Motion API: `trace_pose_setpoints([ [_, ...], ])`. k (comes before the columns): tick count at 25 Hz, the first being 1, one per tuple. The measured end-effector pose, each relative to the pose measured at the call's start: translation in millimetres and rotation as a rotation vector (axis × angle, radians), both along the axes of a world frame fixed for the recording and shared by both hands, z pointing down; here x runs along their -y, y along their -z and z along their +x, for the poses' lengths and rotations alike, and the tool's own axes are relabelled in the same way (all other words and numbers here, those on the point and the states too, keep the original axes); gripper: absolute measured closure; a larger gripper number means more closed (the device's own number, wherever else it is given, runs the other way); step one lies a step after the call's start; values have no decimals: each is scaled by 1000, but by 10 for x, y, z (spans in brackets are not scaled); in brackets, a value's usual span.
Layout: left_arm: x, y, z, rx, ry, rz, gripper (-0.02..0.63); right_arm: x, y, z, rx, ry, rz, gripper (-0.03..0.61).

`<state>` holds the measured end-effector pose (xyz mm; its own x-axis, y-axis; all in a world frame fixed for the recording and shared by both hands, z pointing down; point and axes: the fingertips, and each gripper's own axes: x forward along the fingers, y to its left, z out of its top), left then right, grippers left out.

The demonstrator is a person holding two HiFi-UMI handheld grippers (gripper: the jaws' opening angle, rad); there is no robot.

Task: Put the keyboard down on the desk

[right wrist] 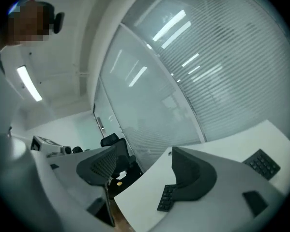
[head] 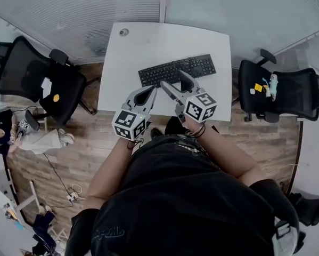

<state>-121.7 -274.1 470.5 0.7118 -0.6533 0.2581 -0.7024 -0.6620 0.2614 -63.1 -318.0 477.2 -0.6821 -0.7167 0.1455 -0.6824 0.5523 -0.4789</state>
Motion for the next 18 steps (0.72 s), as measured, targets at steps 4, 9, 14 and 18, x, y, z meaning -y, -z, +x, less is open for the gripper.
trace_pose_setpoints([
  [4,-69,161,-78,-5,2,38,598,-227,355,-114,-141,27,167,250],
  [9,-152,278,-156,-13,2,68,598,-463,510,-228,-240,34,276,364],
  [14,-191,264,-240,-7,12,79,598,-584,450,-328,-251,43,261,489],
  [18,-227,318,-313,-13,24,97,598,-640,486,-416,-260,63,287,542],
])
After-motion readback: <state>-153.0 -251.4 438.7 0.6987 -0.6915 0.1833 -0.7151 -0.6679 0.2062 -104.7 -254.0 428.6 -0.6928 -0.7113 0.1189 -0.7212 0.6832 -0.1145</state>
